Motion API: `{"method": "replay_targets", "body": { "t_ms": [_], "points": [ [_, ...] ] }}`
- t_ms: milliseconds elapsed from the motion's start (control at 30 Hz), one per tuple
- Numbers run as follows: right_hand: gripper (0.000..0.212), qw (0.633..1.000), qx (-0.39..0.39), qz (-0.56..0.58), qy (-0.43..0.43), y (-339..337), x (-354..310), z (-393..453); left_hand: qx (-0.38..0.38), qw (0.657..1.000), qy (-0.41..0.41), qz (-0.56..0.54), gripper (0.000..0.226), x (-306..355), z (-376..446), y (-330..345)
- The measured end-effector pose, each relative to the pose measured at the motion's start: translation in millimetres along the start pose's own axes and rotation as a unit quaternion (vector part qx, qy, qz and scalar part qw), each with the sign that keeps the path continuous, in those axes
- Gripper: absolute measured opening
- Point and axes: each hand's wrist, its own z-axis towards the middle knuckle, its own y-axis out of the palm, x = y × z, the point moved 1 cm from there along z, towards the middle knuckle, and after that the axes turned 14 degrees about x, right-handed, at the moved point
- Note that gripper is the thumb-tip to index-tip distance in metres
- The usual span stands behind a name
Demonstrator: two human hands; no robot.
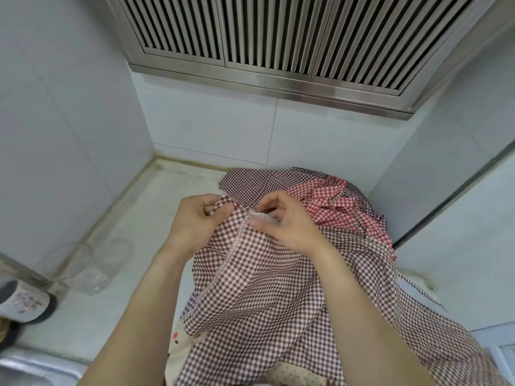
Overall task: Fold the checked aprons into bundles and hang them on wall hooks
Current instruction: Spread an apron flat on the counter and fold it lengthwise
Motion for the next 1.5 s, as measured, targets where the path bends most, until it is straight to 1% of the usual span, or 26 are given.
{"method": "replay_targets", "body": {
  "t_ms": [67,100,133,200,267,333,400,467,500,533,600,633,667,733,767,833,867,900,967,1033,1100,1200,1267,1333,1433,1500],
  "points": [
    [0.027,0.999,0.034,0.011,-0.017,-3.8,0.0,-4.6,-0.009,1.0,-0.002,0.005,0.018,1.9,0.5,0.0],
    [0.024,0.999,0.037,-0.009,-0.031,-5.8,-0.2,-7.2,-0.008,1.0,-0.001,0.007,0.02,2.9,0.5,0.2],
    [0.026,0.998,0.034,-0.03,-0.043,-6.6,0.0,-9.6,-0.002,1.0,0.001,0.007,0.02,3.5,0.5,0.3],
    [0.038,0.996,0.04,-0.064,-0.054,-4.8,3.3,-14.0,0.018,1.0,0.011,0.0,0.019,6.4,0.3,1.3],
    [0.04,0.99,0.089,-0.084,-0.067,-1.7,9.9,-16.9,0.036,0.999,0.028,-0.001,0.019,10.0,0.1,3.2],
    [0.032,0.981,0.148,-0.089,-0.089,-1.8,20.5,-18.3,0.047,0.998,0.038,-0.006,0.02,12.6,-0.2,4.3],
    [0.019,0.976,0.167,-0.094,-0.101,-5.8,30.0,-17.6,0.051,0.998,0.037,-0.012,0.018,13.9,-0.4,3.4],
    [0.01,0.98,0.143,-0.101,-0.097,-12.0,37.3,-15.7,0.05,0.998,0.039,-0.013,0.018,14.8,1.2,0.6],
    [0.01,0.984,0.118,-0.105,-0.081,-14.5,40.1,-14.0,0.051,0.998,0.045,-0.008,0.018,15.7,2.9,-1.1],
    [0.015,0.988,0.086,-0.112,-0.064,-16.4,41.2,-12.3,0.054,0.997,0.054,0.001,0.019,17.3,5.0,-3.1],
    [0.036,0.989,0.021,-0.146,-0.033,-17.8,44.3,-7.7,0.058,0.995,0.076,0.023,0.023,22.3,9.1,-7.2],
    [0.043,0.986,0.001,-0.168,-0.022,-18.4,45.8,-5.8,0.058,0.994,0.089,0.037,0.026,25.4,11.1,-9.4],
    [0.043,0.981,-0.012,-0.193,-0.014,-19.5,48.2,-2.7,0.058,0.992,0.1,0.052,0.029,28.4,14.1,-11.9],
    [0.032,0.971,-0.03,-0.239,0.005,-24.9,57.8,3.1,0.059,0.989,0.112,0.078,0.033,32.9,21.0,-18.7],
    [0.033,0.963,-0.037,-0.265,0.021,-28.7,62.7,5.7,0.059,0.988,0.111,0.087,0.033,34.4,25.2,-22.9],
    [0.054,0.941,-0.04,-0.331,0.064,-37.7,74.0,10.5,0.056,0.986,0.105,0.114,0.029,34.8,34.5,-30.0],
    [0.065,0.93,-0.033,-0.358,0.083,-41.7,78.0,12.1,0.052,0.984,0.107,0.133,0.026,35.1,38.1,-33.2],
    [0.071,0.923,-0.018,-0.372,0.093,-43.8,80.5,14.1,0.046,0.981,0.111,0.152,0.025,35.5,41.1,-35.9],
    [0.071,0.928,0.014,-0.364,0.075,-41.9,79.6,18.6,0.035,0.975,0.12,0.182,0.023,37.1,45.6,-38.9],
    [0.074,0.95,0.023,-0.31,0.034,-33.4,69.8,21.7,0.023,0.97,0.128,0.204,0.024,39.4,47.6,-38.2],
    [0.078,0.961,-0.002,-0.278,0.0,-21.2,55.9,22.3,0.015,0.967,0.139,0.212,0.024,41.3,46.9,-34.8],
    [0.085,0.949,-0.064,-0.308,-0.022,-4.3,40.6,26.1,-0.001,0.967,0.152,0.206,0.025,45.6,41.7,-29.1],
    [0.077,0.947,-0.065,-0.314,-0.025,-0.5,42.6,31.0,-0.014,0.966,0.161,0.2,0.026,47.2,39.9,-29.8],
    [0.066,0.956,-0.055,-0.288,-0.001,-6.9,48.3,35.9,-0.015,0.965,0.169,0.202,0.027,48.7,40.8,-35.0],
    [0.043,0.959,-0.091,-0.27,0.014,-24.2,46.2,43.8,0.016,0.966,0.164,0.197,0.029,50.1,44.7,-48.2],
    [0.027,0.962,-0.086,-0.258,0.007,-36.8,41.2,51.5,0.05,0.966,0.164,0.195,0.03,49.4,49.9,-57.2]
  ]
}}
